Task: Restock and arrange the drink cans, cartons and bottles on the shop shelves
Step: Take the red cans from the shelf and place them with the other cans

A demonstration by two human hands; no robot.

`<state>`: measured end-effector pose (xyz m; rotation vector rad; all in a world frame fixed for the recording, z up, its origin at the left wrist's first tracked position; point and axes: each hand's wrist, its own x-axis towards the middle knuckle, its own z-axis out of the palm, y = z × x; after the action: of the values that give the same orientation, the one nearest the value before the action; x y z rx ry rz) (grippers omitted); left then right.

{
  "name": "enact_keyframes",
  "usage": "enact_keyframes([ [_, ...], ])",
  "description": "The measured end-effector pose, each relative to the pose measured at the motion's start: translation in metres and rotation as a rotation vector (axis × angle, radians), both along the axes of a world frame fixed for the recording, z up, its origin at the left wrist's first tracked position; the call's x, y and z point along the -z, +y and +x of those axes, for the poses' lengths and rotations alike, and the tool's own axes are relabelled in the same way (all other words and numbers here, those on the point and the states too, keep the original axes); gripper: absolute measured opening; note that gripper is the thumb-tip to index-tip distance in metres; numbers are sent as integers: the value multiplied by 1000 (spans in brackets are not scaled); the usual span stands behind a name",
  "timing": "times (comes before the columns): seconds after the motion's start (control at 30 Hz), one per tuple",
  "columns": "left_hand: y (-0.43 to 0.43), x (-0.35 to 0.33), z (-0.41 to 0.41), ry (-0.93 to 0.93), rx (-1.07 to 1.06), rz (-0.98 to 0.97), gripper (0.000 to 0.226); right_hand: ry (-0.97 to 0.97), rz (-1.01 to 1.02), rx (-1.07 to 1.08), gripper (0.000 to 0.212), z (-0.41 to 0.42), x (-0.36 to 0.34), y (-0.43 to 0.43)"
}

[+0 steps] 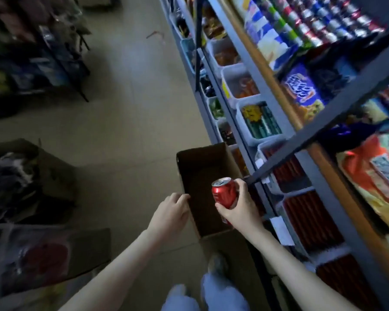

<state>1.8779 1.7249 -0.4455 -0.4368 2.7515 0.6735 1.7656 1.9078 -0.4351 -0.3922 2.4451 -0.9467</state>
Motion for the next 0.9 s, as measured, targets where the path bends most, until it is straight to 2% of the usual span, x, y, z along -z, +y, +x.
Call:
enact_keyframes([
  [0.1,-29,82,-43,2,35,-87,42,-53,98,-34,84,-47,86,-29],
  [0.23,-52,196,-117,-99,210,-202,59,-123,216,-14,89,-93,239,-62],
  [0.4,-65,316,-211,-242,402,-561,71,-193,461,-4,92,-134,419,-86],
  [0.5,-74,366,-225,-323,503,-706,77,-188,562,-72,90,-145,515,-89],
  [0.57,-77,388,-219,-392,527,-727,80,-222,613,-109,88,-148,562,-91],
  [0.73,-72,413,-212,-430,501,-652,81,-243,649,-106,77,-136,626,-88],
  [0.8,-68,409,-211,-378,484,-624,75,-278,646,-80,73,-130,621,-89],
  [0.9,-55,387,-205,-236,410,-530,54,-191,591,-62,67,-123,566,-94],
])
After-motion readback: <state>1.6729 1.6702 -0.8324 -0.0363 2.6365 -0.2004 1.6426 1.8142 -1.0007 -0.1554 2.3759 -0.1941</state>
